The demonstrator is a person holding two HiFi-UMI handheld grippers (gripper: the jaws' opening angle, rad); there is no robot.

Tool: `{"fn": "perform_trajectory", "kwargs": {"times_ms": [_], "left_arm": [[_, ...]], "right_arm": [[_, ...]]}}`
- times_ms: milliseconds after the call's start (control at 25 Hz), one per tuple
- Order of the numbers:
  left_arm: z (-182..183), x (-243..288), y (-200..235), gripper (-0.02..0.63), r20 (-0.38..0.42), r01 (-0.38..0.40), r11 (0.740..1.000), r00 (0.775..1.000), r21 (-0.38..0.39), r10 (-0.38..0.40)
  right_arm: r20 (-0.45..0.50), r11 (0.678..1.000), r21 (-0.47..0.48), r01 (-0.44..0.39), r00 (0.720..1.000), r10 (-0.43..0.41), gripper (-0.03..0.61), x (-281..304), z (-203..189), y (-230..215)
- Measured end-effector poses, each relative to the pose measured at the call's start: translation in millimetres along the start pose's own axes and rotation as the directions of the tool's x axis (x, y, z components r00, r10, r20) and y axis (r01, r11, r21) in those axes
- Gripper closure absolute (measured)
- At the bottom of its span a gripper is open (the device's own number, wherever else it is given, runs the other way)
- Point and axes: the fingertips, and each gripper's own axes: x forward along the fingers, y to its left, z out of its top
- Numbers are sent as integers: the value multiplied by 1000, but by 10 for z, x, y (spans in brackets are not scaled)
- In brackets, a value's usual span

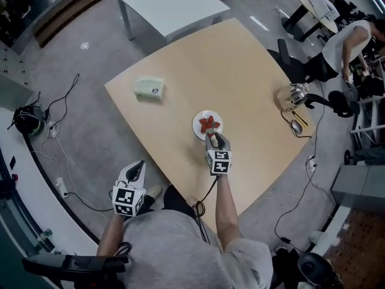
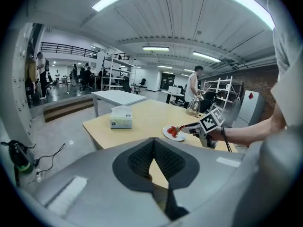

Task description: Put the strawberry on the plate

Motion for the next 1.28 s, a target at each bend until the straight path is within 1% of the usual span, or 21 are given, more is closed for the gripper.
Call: {"fn": "perform_trajectory", "kwargs": {"times_ms": [240, 720, 1280], "left_arm": [[-20, 17, 56, 594, -14, -30, 999, 999, -17, 30], [-49, 95, 54, 594, -38, -51, 998, 998, -30, 49], [-69, 105, 47, 594, -43, -57, 998, 998, -35, 55]], "right_arm": [[-48, 1000, 5, -3, 999, 3, 426, 160, -131, -73], [-118, 1000, 16, 6, 993, -4, 426, 321, -362, -201], [-121, 1000, 30, 2, 993, 2, 419, 381, -402, -201]]}}
